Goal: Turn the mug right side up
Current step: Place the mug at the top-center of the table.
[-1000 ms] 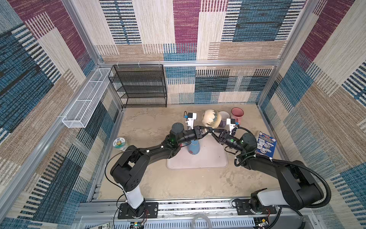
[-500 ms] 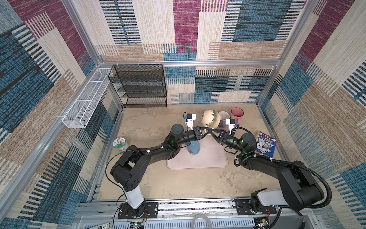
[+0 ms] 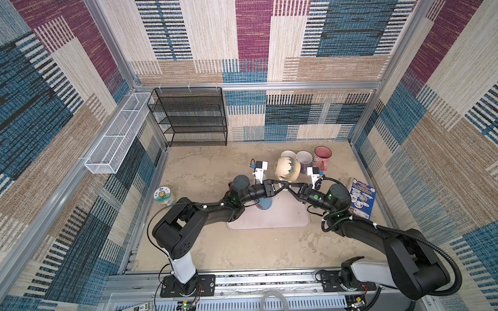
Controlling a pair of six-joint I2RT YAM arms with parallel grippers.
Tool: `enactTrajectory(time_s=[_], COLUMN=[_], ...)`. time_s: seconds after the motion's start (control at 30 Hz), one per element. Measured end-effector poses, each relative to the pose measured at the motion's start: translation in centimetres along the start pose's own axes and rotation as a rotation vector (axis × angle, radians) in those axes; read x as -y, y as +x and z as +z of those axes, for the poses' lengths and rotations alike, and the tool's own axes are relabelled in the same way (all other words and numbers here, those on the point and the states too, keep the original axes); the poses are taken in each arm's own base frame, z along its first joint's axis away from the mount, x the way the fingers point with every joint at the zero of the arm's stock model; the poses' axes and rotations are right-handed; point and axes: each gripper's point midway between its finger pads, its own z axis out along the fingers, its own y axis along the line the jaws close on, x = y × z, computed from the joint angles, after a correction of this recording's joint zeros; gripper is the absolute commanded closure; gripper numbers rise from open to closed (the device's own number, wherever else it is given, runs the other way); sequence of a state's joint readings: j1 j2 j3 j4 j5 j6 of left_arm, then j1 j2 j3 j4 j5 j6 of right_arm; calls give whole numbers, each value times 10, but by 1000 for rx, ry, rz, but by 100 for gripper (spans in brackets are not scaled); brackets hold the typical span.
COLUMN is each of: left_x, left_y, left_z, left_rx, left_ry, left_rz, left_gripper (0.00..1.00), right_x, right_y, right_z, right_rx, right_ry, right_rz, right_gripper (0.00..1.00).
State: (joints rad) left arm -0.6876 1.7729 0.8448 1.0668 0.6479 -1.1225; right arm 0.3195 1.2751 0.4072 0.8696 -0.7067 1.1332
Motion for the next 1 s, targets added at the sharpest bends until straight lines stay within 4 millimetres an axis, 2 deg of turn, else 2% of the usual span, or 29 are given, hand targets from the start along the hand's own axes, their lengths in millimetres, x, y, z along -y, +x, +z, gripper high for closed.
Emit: enactTrajectory(time_s=[0.37, 0.63, 0.9, 0.97, 1.0], left_x=[-26, -54, -68, -70, -70], left_y=[30, 57, 64, 64, 65], left_z=[2, 11, 12, 11, 10], left_rx=[-61, -96, -104, -106, -108], left_ry=[-44, -125, -172, -186, -193], left_rz=[-46, -83, -86, -86, -84], left_gripper=[71, 67, 63, 60, 55], right_x=[29, 60, 72, 74, 75], right_y=[19, 32, 37, 38, 38], right_z=[-16, -30, -34, -35, -35], right_rx=[9, 33, 31, 30, 31], right_ry=[79, 176, 221, 232, 236], right_rz=[40, 87, 87, 91, 90], right_gripper=[100, 100, 100, 100, 100])
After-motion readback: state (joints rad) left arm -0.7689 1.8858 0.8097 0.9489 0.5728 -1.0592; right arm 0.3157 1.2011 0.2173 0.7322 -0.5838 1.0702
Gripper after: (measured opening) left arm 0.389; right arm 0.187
